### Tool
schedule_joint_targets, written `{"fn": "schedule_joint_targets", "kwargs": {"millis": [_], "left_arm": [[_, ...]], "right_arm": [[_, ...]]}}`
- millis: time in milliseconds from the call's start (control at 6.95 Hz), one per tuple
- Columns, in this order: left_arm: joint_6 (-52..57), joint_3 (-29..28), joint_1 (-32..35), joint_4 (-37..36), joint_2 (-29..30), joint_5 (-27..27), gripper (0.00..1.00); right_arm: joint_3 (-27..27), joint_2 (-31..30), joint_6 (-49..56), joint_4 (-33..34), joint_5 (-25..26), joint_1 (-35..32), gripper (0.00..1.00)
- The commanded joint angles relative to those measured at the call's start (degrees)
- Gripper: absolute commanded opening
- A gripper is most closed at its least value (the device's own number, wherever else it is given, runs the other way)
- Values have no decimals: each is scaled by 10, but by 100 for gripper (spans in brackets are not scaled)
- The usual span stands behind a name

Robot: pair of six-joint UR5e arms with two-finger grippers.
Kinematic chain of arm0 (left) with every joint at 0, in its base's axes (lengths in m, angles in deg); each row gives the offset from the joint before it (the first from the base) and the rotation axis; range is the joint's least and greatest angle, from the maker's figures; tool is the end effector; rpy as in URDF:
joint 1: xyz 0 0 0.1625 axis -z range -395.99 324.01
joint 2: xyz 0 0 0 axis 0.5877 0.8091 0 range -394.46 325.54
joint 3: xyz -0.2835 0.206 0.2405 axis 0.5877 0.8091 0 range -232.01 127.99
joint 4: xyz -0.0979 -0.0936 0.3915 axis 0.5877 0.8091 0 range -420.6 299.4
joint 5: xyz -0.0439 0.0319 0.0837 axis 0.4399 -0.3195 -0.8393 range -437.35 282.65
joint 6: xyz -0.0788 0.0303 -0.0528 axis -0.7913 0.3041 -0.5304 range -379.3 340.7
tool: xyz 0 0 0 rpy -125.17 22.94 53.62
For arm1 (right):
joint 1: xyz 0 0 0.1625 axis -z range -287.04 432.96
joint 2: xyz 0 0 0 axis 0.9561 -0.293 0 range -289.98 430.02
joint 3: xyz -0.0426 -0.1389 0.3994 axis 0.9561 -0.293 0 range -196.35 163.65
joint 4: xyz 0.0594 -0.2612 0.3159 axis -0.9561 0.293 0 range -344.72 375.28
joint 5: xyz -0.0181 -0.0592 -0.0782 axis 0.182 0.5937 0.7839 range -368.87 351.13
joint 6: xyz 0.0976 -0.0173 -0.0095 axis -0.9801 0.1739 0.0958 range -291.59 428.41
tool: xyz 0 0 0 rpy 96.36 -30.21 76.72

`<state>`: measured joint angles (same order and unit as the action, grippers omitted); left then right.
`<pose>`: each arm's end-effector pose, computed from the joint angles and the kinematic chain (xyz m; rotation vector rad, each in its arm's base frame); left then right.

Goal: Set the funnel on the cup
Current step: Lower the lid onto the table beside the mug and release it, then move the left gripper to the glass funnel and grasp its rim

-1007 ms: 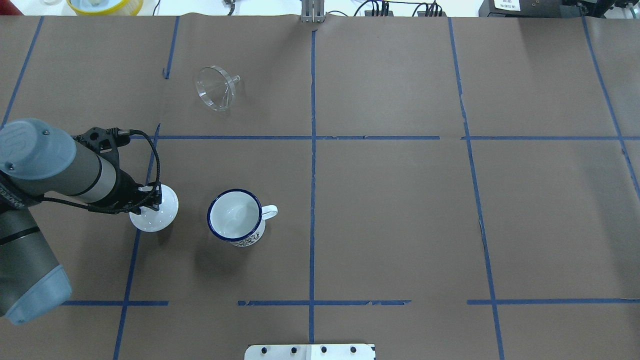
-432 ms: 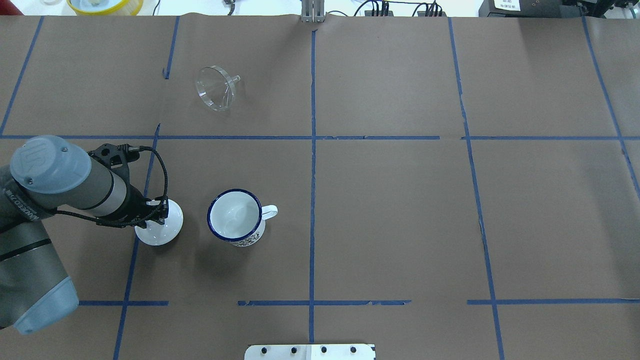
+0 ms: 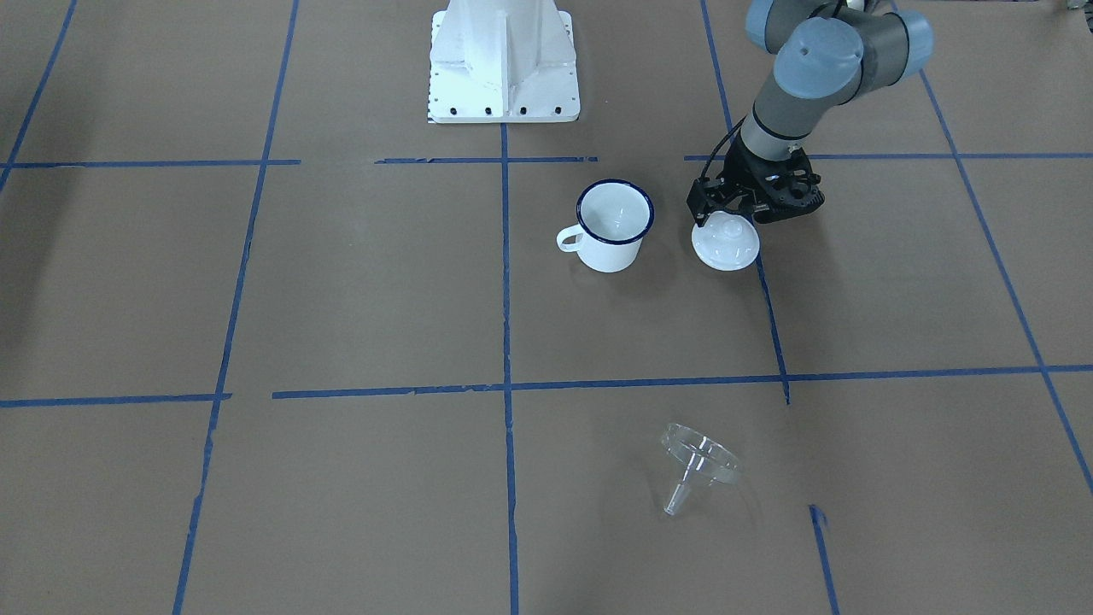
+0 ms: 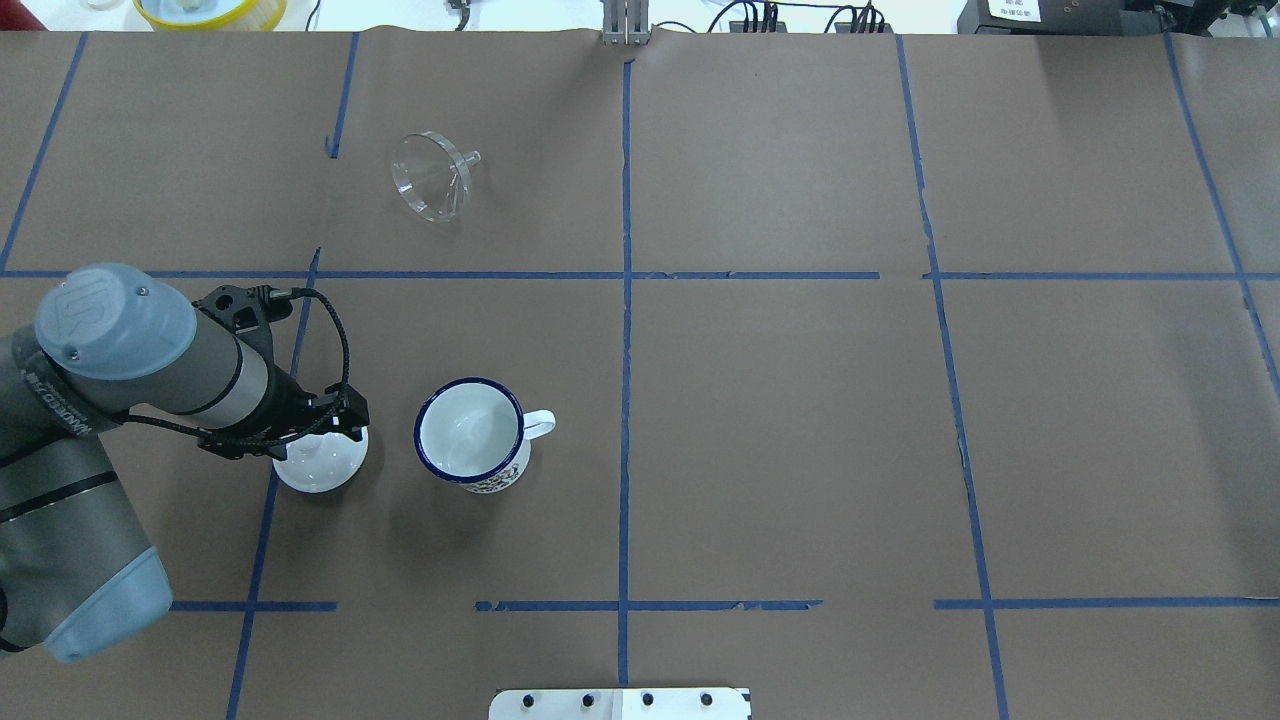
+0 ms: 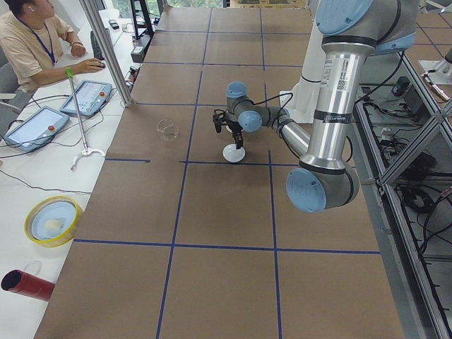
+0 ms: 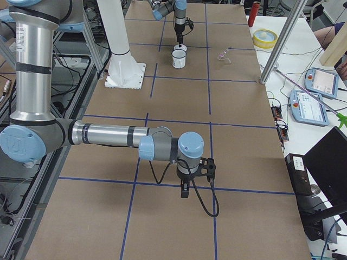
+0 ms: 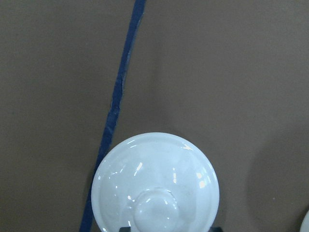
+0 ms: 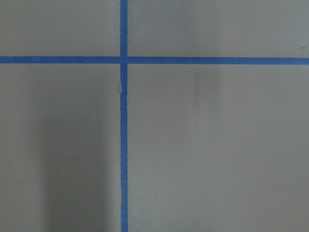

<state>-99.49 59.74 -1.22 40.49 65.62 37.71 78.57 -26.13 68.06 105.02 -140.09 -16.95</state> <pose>0.3935 -0.3840 0.3723 -0.1061 0.8412 -0.2456 0.0670 -0.4451 0.6700 -0.0191 -0.7194 0.0104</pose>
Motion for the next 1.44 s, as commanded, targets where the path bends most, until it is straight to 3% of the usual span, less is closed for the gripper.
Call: {"fn": "schedule_joint_targets", "kwargs": {"millis": [0, 288, 576, 719, 1007, 1295], "left_arm": [[-36, 4, 61, -1, 23, 2, 100], [-73, -9, 157, 26, 56, 3, 100], [-281, -89, 173, 217, 71, -24, 100], [-368, -127, 172, 273, 89, -76, 100], [-428, -217, 170, 291, 159, -136, 100], [-481, -268, 150, 345, 170, -199, 100]], "right_arm": [[0, 0, 0, 0, 0, 0, 100], [0, 0, 0, 0, 0, 0, 100], [0, 0, 0, 0, 0, 0, 100], [0, 0, 0, 0, 0, 0, 100], [0, 0, 0, 0, 0, 0, 100], [0, 0, 0, 0, 0, 0, 100]]}}
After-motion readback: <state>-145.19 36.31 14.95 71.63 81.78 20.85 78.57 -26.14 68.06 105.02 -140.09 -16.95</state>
